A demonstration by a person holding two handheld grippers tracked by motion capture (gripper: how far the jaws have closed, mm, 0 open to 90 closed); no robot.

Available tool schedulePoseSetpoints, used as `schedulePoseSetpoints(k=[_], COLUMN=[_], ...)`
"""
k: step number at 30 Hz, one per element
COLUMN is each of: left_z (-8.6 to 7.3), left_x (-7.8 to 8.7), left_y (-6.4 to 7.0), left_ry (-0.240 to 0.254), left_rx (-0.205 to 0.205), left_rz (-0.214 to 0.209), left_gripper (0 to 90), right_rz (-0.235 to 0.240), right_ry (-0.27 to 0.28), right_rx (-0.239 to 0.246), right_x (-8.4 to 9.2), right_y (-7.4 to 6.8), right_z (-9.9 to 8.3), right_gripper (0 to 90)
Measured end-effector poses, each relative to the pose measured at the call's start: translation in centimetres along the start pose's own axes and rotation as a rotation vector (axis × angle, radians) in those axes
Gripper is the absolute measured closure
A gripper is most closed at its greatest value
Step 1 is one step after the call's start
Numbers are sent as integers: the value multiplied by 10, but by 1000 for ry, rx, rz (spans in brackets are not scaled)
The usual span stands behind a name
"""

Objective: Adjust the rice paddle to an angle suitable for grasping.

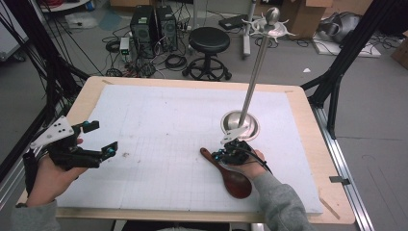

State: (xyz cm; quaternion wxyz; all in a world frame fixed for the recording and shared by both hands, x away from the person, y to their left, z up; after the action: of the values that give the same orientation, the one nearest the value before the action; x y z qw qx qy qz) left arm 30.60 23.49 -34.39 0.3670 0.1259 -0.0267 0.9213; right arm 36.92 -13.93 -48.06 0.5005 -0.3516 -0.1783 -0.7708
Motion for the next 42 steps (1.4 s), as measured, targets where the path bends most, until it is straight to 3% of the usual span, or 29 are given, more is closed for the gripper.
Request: schedulePoseSetpoints(k=[14,19,24,28,37,42], left_z=[0,0,0,0,3,4], left_x=[1,1,1,1,4,3], left_y=[0,0,0,-1,-2,-3], left_ry=[1,4,3,2,12,14], left_rx=[-1,1,1,1,-4,-1], left_rz=[-2,-3,-4,-3,-5,-6], left_gripper=[17,18,17,18,17,17], right_rz=[44,70,66,43,-9,-38], right_ry=[-38,-38,-42,-11,1,13], right_rx=[54,52,55,34,-22,-59], right_x=[-11,-13,-13,-5,12,19], right_y=[-19,-23,-24,-27,-43,-44], right_z=[11,12,12,18,28,29], right_gripper=[900,899,899,886,396,207])
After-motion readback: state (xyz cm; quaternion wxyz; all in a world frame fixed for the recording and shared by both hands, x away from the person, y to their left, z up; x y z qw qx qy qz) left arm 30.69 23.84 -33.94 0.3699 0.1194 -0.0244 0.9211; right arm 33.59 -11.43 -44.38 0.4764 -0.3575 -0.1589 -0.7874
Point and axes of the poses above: each handheld gripper's, and its own axes: x roughly backward along the jaws, z roughly out of its top, y roughly to its right, the point moved 6 cm from there along -x, roughly forward along the jaws
